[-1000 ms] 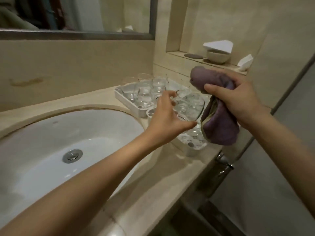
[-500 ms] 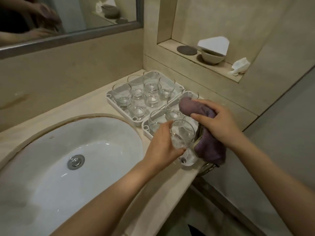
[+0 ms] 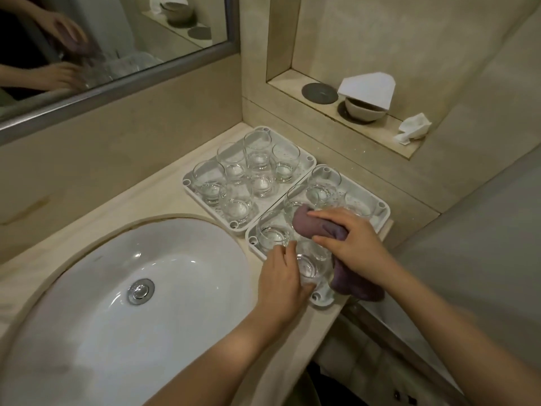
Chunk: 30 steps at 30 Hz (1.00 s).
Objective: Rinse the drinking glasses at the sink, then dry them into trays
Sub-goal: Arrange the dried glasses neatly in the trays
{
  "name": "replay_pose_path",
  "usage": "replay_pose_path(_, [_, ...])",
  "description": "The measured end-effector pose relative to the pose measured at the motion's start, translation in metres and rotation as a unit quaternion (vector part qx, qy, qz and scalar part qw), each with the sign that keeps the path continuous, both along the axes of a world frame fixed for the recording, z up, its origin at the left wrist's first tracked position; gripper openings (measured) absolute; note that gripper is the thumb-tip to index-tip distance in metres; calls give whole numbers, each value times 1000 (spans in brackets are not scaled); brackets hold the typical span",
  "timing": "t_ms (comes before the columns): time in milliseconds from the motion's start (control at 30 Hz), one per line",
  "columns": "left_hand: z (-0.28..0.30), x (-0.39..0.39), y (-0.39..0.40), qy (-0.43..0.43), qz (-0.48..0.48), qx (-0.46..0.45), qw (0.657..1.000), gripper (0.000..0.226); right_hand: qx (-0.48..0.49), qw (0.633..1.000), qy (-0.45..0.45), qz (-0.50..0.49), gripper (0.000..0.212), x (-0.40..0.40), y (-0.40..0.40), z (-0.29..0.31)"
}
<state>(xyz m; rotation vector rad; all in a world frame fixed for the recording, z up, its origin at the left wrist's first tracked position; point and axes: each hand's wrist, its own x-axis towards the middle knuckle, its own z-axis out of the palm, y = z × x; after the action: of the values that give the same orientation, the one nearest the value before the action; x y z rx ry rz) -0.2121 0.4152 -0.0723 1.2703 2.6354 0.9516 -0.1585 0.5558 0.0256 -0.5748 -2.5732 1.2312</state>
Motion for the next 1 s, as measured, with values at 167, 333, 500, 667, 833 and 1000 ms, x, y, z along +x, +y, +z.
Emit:
replay_pose_path(167, [9, -8, -5, 29, -17, -26, 999, 98, -10, 999, -31, 12, 48, -10, 7, 14])
replay_pose_path(333, [72, -44, -27, -287, -15, 99, 953, 84, -14, 997, -52, 60, 66, -34, 7, 35])
replay_pose_path(500, [141, -102, -34, -575, 122, 226, 777, 51, 40, 983, -73, 161, 86, -93, -18, 59])
replay_pose_path(667, [155, -144, -66, -605, 219, 297, 705, 26, 65, 954, -86, 279, 96, -152, -44, 78])
replay_pose_path(833, [177, -183, -95, -526, 244, 386, 718, 9, -5, 927, -140, 347, 117, -204, -64, 83])
replay_pose_path(1000, [175, -221, -127, -450, 239, 381, 772, 17, -204, 890, -190, 360, 95, -254, -70, 66])
